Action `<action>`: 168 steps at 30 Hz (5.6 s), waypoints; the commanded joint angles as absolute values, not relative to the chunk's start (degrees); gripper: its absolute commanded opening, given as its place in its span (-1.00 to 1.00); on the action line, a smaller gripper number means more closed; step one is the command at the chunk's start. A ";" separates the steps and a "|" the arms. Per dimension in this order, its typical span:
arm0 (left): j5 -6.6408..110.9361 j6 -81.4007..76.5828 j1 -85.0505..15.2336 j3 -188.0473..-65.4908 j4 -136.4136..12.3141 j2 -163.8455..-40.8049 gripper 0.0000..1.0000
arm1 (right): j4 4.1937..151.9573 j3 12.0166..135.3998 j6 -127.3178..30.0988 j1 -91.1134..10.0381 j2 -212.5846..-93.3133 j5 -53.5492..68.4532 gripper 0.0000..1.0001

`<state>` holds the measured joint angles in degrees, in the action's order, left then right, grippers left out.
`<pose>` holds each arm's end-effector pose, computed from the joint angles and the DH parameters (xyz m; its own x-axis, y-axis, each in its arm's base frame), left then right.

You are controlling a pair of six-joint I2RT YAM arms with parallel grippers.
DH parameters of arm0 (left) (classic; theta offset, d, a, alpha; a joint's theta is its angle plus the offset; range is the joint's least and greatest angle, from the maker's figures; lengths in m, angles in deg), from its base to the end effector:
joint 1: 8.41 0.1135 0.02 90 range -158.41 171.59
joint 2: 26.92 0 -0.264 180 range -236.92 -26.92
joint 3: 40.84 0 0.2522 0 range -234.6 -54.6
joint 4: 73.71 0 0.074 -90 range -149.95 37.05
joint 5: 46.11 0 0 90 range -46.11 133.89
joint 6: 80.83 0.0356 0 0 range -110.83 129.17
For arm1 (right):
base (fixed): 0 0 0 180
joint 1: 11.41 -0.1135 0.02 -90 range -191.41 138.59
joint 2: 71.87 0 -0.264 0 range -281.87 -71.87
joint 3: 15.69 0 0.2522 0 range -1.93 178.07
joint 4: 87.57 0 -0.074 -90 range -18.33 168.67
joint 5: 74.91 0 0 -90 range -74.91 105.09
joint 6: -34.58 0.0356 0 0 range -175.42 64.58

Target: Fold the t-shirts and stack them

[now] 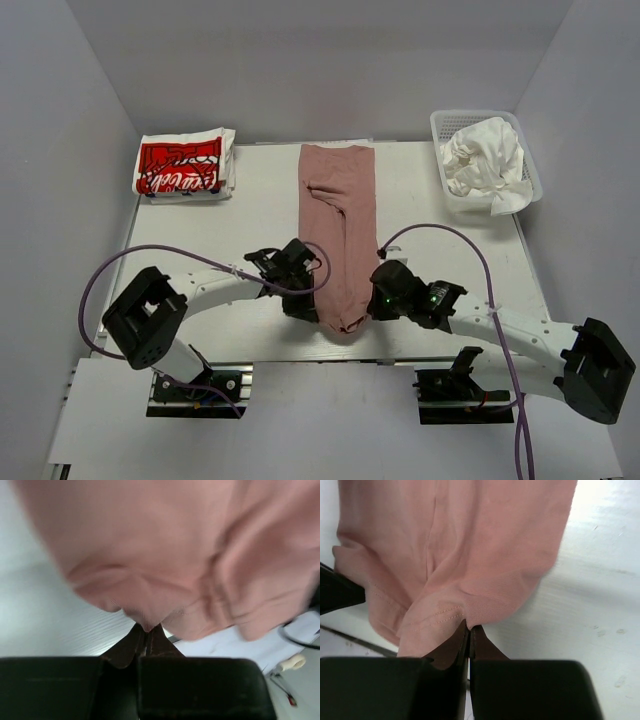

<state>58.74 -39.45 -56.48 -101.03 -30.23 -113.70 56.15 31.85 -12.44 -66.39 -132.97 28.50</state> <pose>0.1721 -0.2052 0.1623 -0.9987 0.0265 -0.0445 0.0426 0.9088 -0.4150 0.1259 0.1653 0.2025 -0.8054 0.0062 -0.5927 -0.2210 0.9247 0.3100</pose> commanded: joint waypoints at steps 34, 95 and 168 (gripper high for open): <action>41.33 -29.41 -39.79 -153.03 -18.11 -140.37 -1.00 | 68.65 68.81 -29.31 -45.96 -166.42 42.34 -1.00; 49.87 -25.98 -39.96 -122.28 -31.56 -133.81 -1.00 | 76.82 42.65 -29.14 -40.68 -163.02 17.92 -1.00; 50.57 -20.19 -24.93 -180.28 -24.09 -159.55 1.00 | 62.58 101.35 -28.61 -28.46 -192.20 10.97 0.81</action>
<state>48.62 -22.71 -25.51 -176.70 -22.25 -164.89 61.83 98.63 -28.64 -29.13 -194.15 13.77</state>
